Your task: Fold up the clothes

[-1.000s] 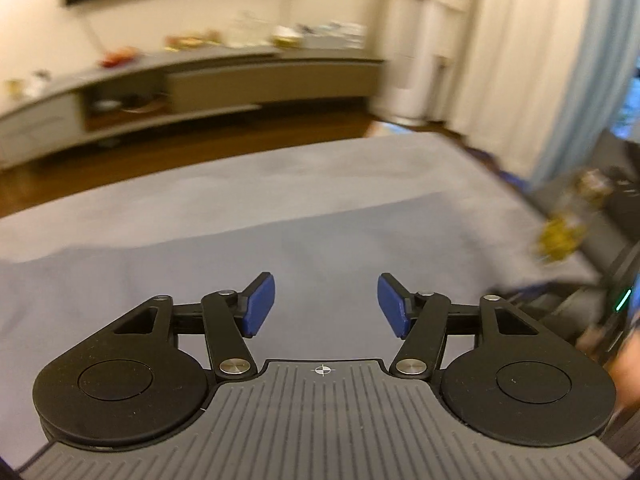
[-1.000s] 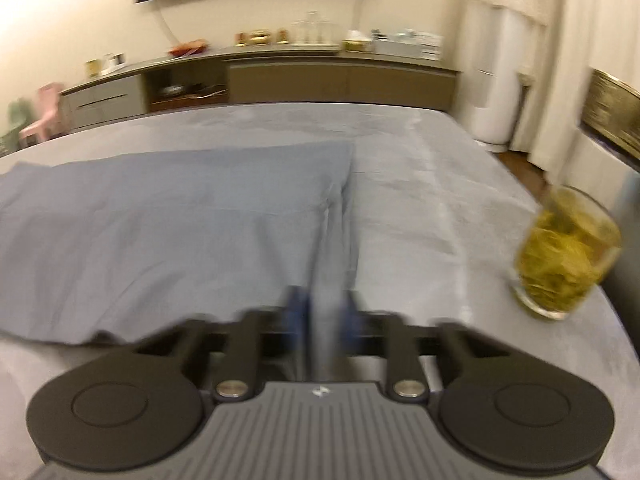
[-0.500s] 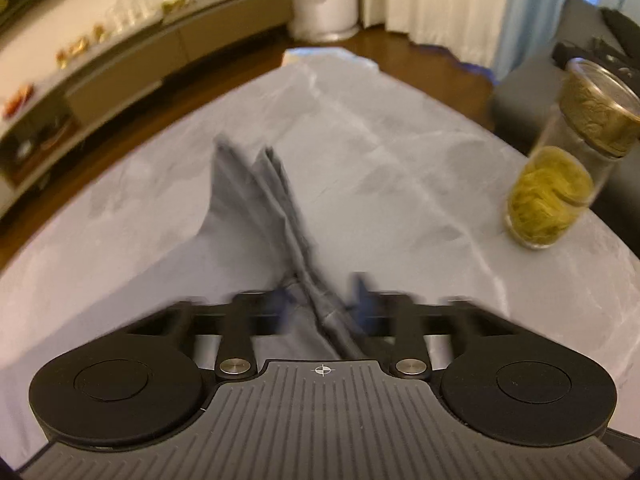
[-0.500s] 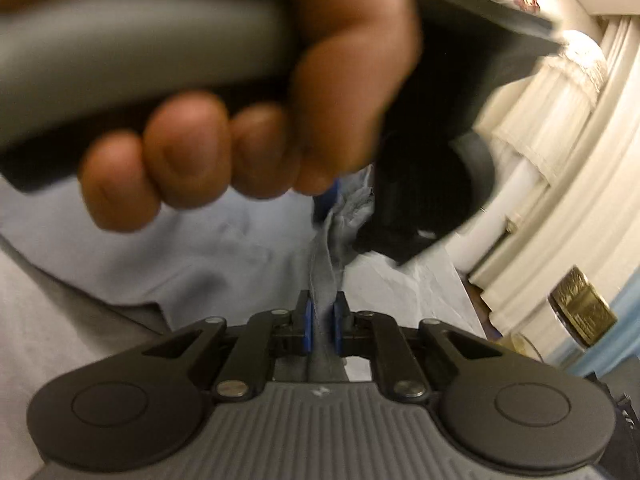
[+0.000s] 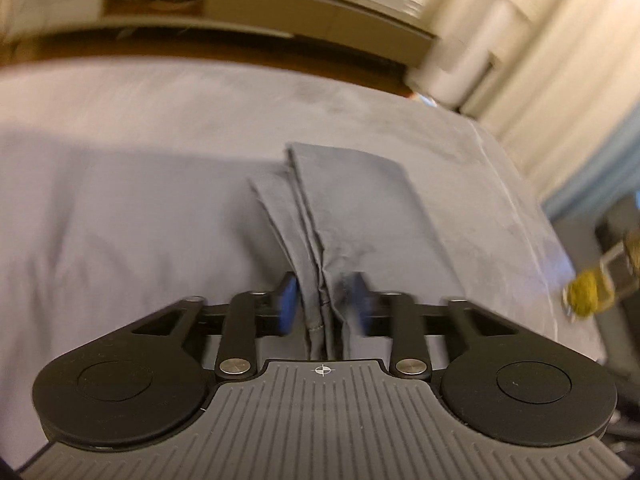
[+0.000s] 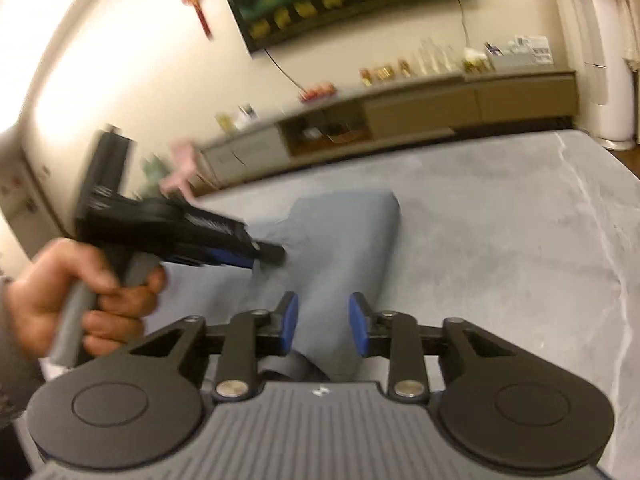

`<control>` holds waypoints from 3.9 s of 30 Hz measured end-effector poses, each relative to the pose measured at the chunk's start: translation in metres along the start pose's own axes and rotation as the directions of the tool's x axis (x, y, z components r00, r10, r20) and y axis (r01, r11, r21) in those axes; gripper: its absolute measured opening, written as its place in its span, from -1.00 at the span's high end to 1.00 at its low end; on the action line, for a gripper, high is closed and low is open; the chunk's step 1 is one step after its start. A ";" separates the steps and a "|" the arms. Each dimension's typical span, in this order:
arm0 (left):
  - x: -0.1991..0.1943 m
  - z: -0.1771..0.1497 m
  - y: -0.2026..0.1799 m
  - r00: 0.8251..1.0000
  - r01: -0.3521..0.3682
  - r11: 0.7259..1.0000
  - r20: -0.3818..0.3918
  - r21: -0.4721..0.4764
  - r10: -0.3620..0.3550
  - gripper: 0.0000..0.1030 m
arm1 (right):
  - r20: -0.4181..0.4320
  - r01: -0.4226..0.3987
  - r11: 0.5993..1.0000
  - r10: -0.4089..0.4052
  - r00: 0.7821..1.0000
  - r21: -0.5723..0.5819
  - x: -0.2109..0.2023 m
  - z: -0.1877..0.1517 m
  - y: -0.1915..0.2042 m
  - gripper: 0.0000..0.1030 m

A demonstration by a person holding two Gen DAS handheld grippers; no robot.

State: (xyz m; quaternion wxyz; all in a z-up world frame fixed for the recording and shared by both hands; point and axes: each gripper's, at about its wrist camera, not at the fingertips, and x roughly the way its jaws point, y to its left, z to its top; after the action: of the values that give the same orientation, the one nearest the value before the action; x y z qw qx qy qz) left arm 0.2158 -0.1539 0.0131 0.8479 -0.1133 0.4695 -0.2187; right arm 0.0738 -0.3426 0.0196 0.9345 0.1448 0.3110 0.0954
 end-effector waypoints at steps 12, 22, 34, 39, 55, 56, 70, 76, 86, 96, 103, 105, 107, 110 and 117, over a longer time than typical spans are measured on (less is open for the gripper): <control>0.003 -0.015 0.008 0.999 0.032 0.999 0.033 -0.010 -0.032 1.00 | -0.121 0.155 0.976 -0.174 0.977 -0.150 0.039 -0.022 0.034 0.55; -0.010 0.012 0.020 0.995 0.055 0.998 0.078 0.039 -0.057 1.00 | 0.046 0.185 0.950 -0.180 0.983 -0.252 0.022 -0.018 0.052 0.40; 0.024 0.022 0.023 0.998 -0.053 0.997 0.026 0.047 0.052 0.68 | -0.039 0.129 0.813 -0.184 0.982 -0.568 0.082 -0.053 0.116 0.24; 0.026 0.024 0.020 0.996 -0.084 0.993 0.024 0.079 0.082 0.68 | -0.115 0.072 0.827 -0.162 0.980 -0.558 0.083 -0.047 0.115 0.99; 0.025 0.027 0.023 0.998 -0.057 0.996 0.010 0.072 0.057 0.71 | -0.036 0.114 0.814 -0.164 0.986 -0.569 0.091 -0.057 0.130 0.86; 0.025 0.027 0.023 0.998 -0.056 0.996 0.010 0.068 0.055 0.71 | -0.040 0.109 0.813 -0.161 0.986 -0.572 0.090 -0.057 0.130 0.91; 0.000 0.006 0.025 0.999 0.015 1.000 0.047 -0.011 -0.014 0.37 | -0.086 0.019 0.779 -0.093 0.992 -0.626 0.075 -0.069 0.142 0.93; 0.006 -0.004 0.009 1.000 0.027 0.999 0.005 0.032 -0.027 0.30 | -0.079 0.006 0.752 -0.077 0.994 -0.659 0.070 -0.075 0.142 0.90; 0.006 -0.011 0.059 0.950 0.310 0.895 0.075 -0.322 -0.302 -0.19 | -0.088 -0.011 0.742 -0.065 0.994 -0.670 0.073 -0.070 0.130 0.84; 0.005 -0.013 0.006 0.999 0.047 0.998 0.016 -0.031 -0.047 1.00 | -0.130 -0.060 0.746 -0.035 0.991 -0.663 0.062 -0.068 0.121 0.69; -0.017 -0.032 -0.002 0.999 -0.014 0.998 0.028 -0.055 0.016 1.00 | -0.128 -0.141 0.926 0.101 0.987 -0.351 0.012 -0.023 0.053 0.86; -0.006 -0.033 -0.007 0.998 -0.058 0.998 0.023 -0.035 0.059 1.00 | -0.132 -0.105 0.944 0.066 0.989 -0.314 0.018 -0.022 0.049 0.94; -0.001 -0.033 -0.010 0.996 -0.089 0.996 0.030 -0.022 0.089 1.00 | -0.186 -0.084 0.925 0.014 0.982 -0.371 0.031 -0.029 0.056 0.90; -0.001 -0.026 -0.015 0.990 -0.127 0.992 0.058 0.026 0.126 1.00 | -0.271 -0.179 0.906 0.075 0.960 -0.384 0.023 -0.037 0.055 0.73; -0.006 -0.009 -0.020 0.990 -0.096 0.991 0.110 0.090 0.086 1.00 | -0.019 -0.174 0.980 0.173 0.985 -0.099 -0.017 0.005 0.005 0.67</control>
State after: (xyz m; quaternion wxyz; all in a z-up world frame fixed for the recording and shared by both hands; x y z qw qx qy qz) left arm 0.2001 -0.1684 0.0207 0.8851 -0.0628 0.4177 -0.1952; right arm 0.0632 -0.3438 0.0346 0.9270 0.1236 0.2968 0.1929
